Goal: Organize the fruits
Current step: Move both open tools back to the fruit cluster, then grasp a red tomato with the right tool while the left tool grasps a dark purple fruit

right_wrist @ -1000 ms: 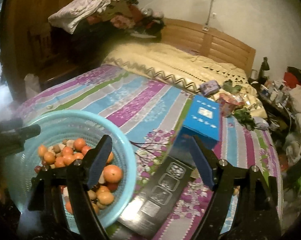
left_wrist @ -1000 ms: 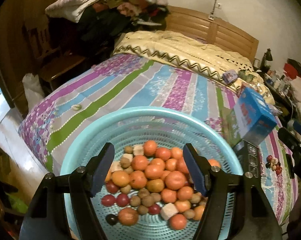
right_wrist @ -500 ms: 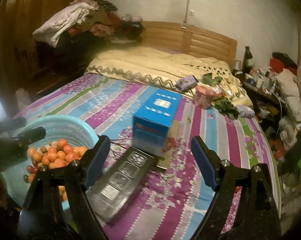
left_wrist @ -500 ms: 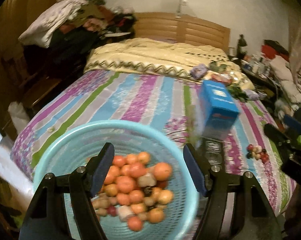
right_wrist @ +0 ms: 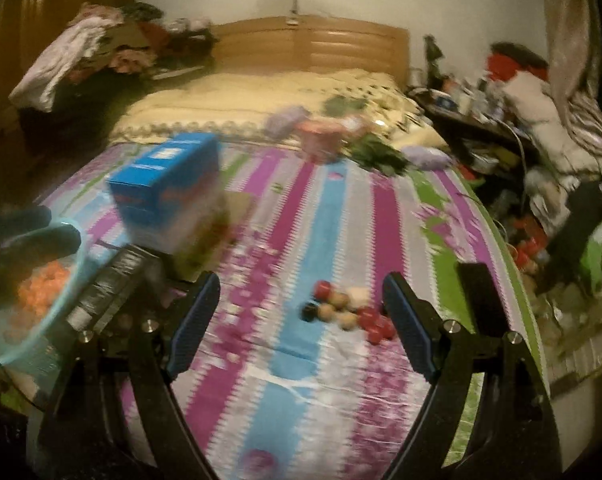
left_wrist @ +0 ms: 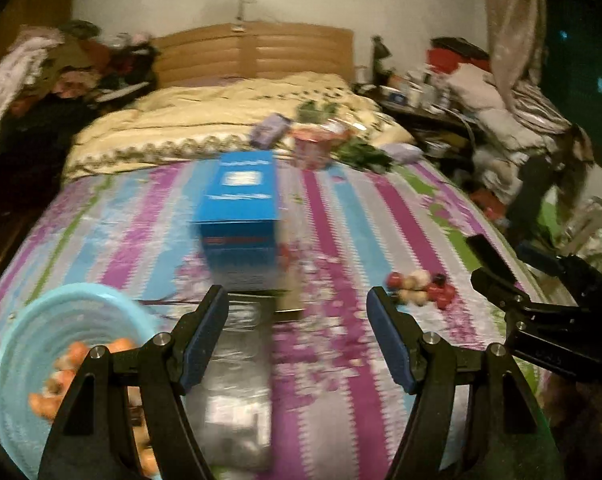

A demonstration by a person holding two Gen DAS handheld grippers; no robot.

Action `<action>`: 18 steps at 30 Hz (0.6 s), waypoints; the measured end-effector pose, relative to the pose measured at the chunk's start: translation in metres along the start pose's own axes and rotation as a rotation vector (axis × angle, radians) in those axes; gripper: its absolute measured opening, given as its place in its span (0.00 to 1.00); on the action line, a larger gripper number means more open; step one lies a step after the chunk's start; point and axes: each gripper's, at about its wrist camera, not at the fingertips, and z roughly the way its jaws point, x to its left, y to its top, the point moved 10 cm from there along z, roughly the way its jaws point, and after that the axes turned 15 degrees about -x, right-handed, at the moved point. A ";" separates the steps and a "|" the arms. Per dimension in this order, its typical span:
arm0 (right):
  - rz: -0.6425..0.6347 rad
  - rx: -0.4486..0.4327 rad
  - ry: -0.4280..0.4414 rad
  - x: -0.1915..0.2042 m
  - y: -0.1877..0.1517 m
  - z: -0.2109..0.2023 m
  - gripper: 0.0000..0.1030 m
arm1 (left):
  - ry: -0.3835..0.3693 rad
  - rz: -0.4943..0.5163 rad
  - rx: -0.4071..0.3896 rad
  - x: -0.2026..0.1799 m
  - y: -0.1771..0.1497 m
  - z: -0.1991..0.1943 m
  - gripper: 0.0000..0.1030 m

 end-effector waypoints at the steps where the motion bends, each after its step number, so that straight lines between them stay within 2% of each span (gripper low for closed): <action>1: 0.005 0.008 -0.014 -0.012 -0.006 0.000 0.82 | -0.017 0.004 0.008 -0.010 -0.003 0.007 0.71; 7: 0.097 0.112 -0.119 -0.095 -0.063 0.010 0.82 | -0.141 0.029 0.076 -0.075 -0.039 0.053 0.71; 11: 0.151 0.147 -0.129 -0.118 -0.085 0.015 0.81 | -0.219 0.054 0.126 -0.110 -0.073 0.097 0.70; 13: 0.155 0.159 -0.122 -0.122 -0.093 0.019 0.81 | -0.239 0.050 0.159 -0.119 -0.091 0.124 0.65; 15: 0.157 0.170 -0.109 -0.125 -0.100 0.023 0.81 | -0.250 0.023 0.186 -0.120 -0.105 0.144 0.53; 18: 0.162 0.184 -0.105 -0.131 -0.111 0.027 0.81 | -0.270 0.009 0.203 -0.121 -0.123 0.171 0.46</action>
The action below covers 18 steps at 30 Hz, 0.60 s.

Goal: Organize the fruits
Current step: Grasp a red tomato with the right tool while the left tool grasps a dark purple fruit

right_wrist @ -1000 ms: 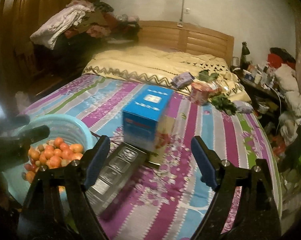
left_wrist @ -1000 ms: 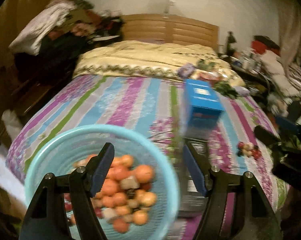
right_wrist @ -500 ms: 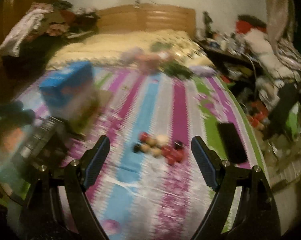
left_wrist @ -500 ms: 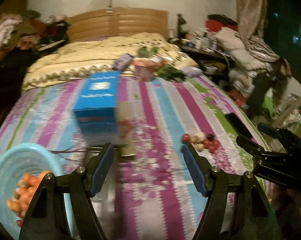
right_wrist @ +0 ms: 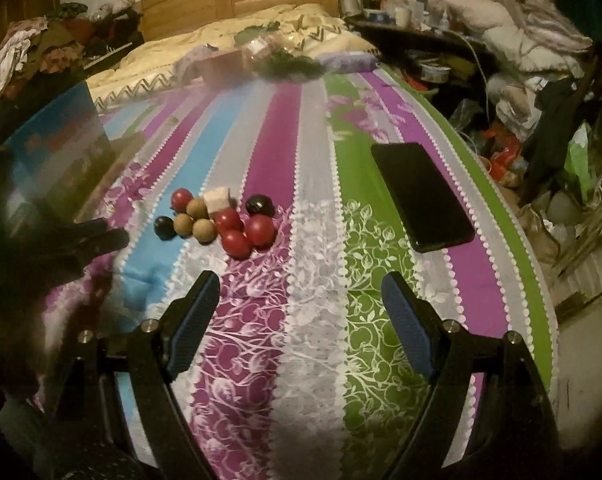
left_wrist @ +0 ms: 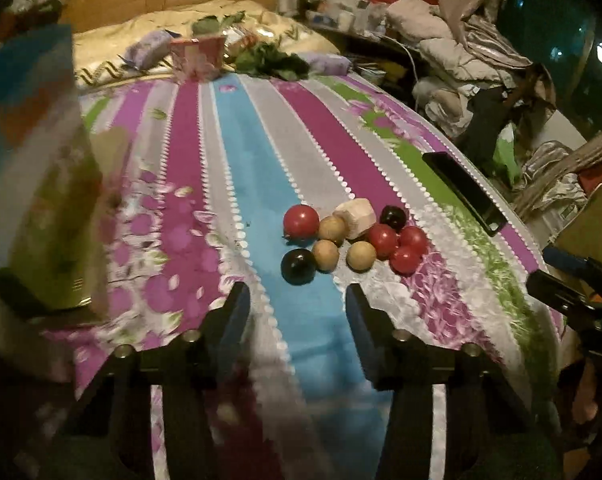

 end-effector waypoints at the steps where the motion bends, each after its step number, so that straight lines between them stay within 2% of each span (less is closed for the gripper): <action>1: 0.003 0.004 0.002 -0.005 -0.004 0.003 0.81 | -0.001 0.005 0.005 0.001 -0.003 0.007 0.46; 8: 0.036 0.020 0.060 -0.005 -0.019 0.015 0.81 | -0.030 0.005 0.037 0.000 -0.018 0.041 0.46; 14: 0.056 0.039 0.120 0.003 -0.026 0.027 0.63 | -0.032 -0.020 0.013 0.000 -0.009 0.052 0.46; 15: 0.060 0.043 0.133 0.004 -0.026 0.030 0.57 | -0.036 -0.016 0.011 -0.002 -0.009 0.053 0.40; 17: 0.068 0.049 0.154 0.009 -0.026 0.035 0.52 | -0.042 0.005 0.009 -0.007 -0.008 0.054 0.34; 18: 0.071 0.052 0.164 0.011 -0.026 0.039 0.49 | -0.036 0.013 0.005 -0.008 -0.008 0.053 0.25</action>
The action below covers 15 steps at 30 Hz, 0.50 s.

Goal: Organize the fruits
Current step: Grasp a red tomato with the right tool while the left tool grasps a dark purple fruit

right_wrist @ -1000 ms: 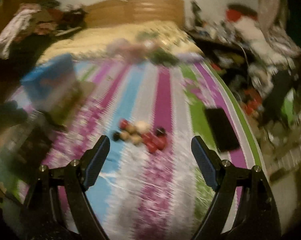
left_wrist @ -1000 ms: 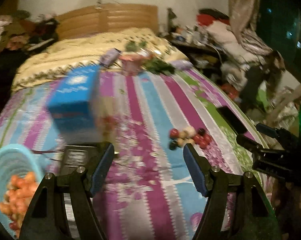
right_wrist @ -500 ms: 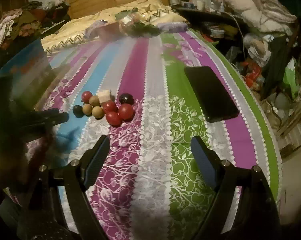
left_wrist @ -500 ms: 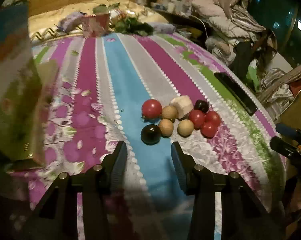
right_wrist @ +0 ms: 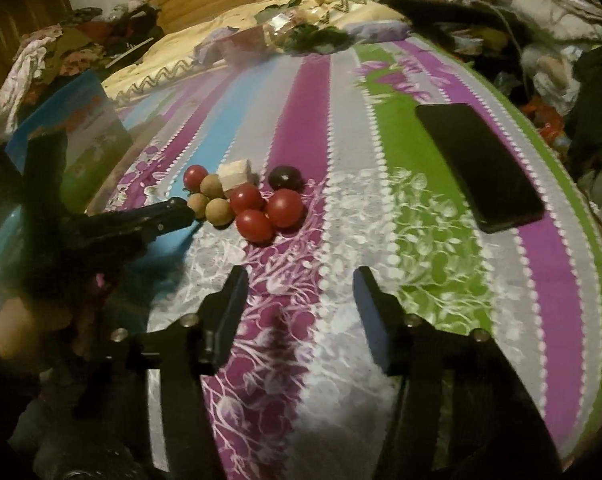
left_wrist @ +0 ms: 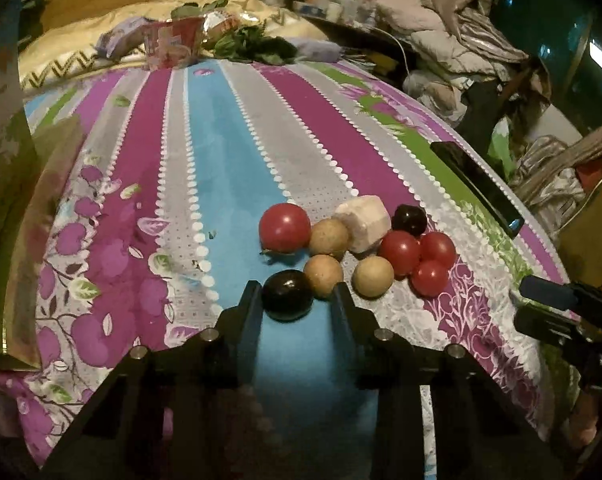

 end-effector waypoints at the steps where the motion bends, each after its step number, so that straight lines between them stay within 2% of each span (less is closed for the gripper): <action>1: 0.003 0.002 0.008 0.002 0.000 0.003 0.49 | -0.005 -0.004 0.000 -0.001 0.000 -0.002 0.25; 8: 0.006 0.026 0.090 0.023 0.002 0.031 0.42 | -0.006 -0.063 -0.023 0.006 -0.005 -0.025 0.25; 11: 0.012 0.055 0.087 0.027 -0.004 0.045 0.42 | -0.004 -0.069 -0.019 0.008 -0.007 -0.024 0.25; 15: -0.012 0.046 0.060 0.029 -0.001 0.053 0.43 | -0.003 -0.077 -0.011 0.010 -0.011 -0.022 0.25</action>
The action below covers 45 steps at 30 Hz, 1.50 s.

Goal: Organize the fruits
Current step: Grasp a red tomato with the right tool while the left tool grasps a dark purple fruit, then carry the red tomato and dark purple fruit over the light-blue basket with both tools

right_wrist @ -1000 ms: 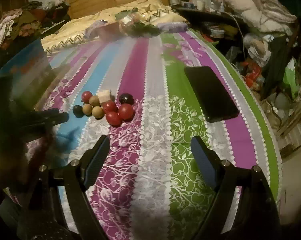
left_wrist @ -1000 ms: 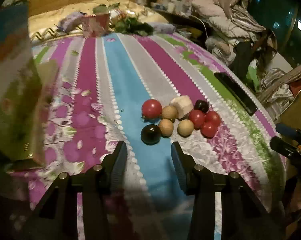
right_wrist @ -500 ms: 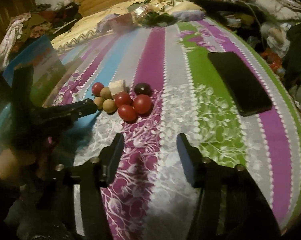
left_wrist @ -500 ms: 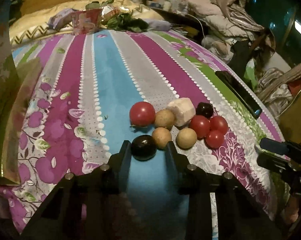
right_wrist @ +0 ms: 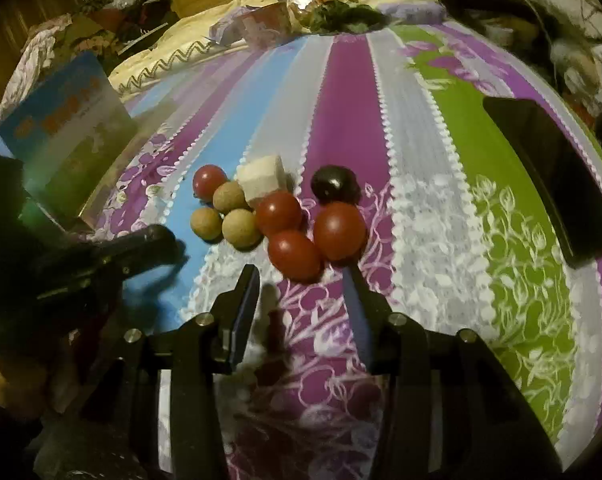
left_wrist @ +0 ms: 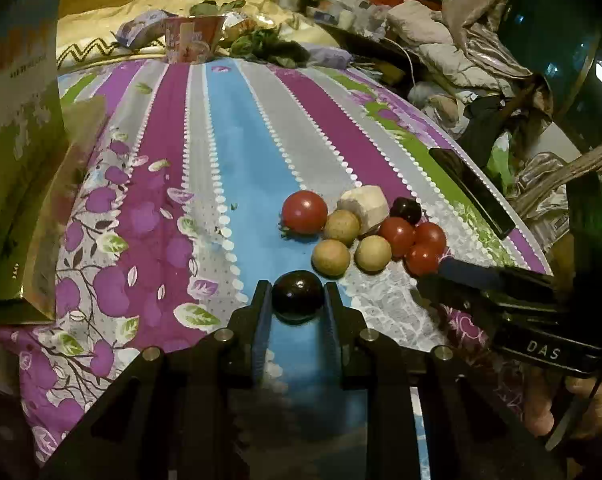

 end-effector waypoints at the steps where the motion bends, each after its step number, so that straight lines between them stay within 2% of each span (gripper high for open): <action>1: -0.007 -0.003 -0.009 0.000 0.001 0.002 0.44 | -0.001 -0.005 0.004 0.001 -0.002 0.002 0.25; 7: -0.041 -0.012 -0.036 0.001 0.004 0.011 0.44 | -0.002 -0.015 0.007 0.003 -0.004 0.005 0.25; 14: -0.042 -0.022 -0.060 -0.002 0.004 0.008 0.27 | 0.017 -0.005 0.012 0.001 -0.002 0.012 0.28; 19: -0.053 -0.024 -0.072 0.000 0.006 0.005 0.27 | 0.028 0.005 0.011 0.001 -0.001 0.013 0.26; 25: -0.055 -0.066 -0.077 0.007 0.019 -0.014 0.27 | 0.037 0.018 -0.029 -0.002 0.013 -0.005 0.26; 29: -0.077 -0.108 -0.097 0.020 0.040 -0.034 0.27 | 0.077 0.018 -0.080 0.002 0.039 -0.034 0.26; 36: -0.100 -0.155 -0.105 0.052 0.072 -0.058 0.27 | 0.201 0.012 -0.192 0.026 0.092 -0.110 0.26; 40: -0.118 -0.191 -0.080 0.080 0.089 -0.073 0.27 | 0.270 0.001 -0.237 0.049 0.112 -0.158 0.26; 45: -0.148 -0.230 -0.011 0.133 0.109 -0.087 0.27 | 0.350 -0.032 -0.278 0.084 0.121 -0.212 0.26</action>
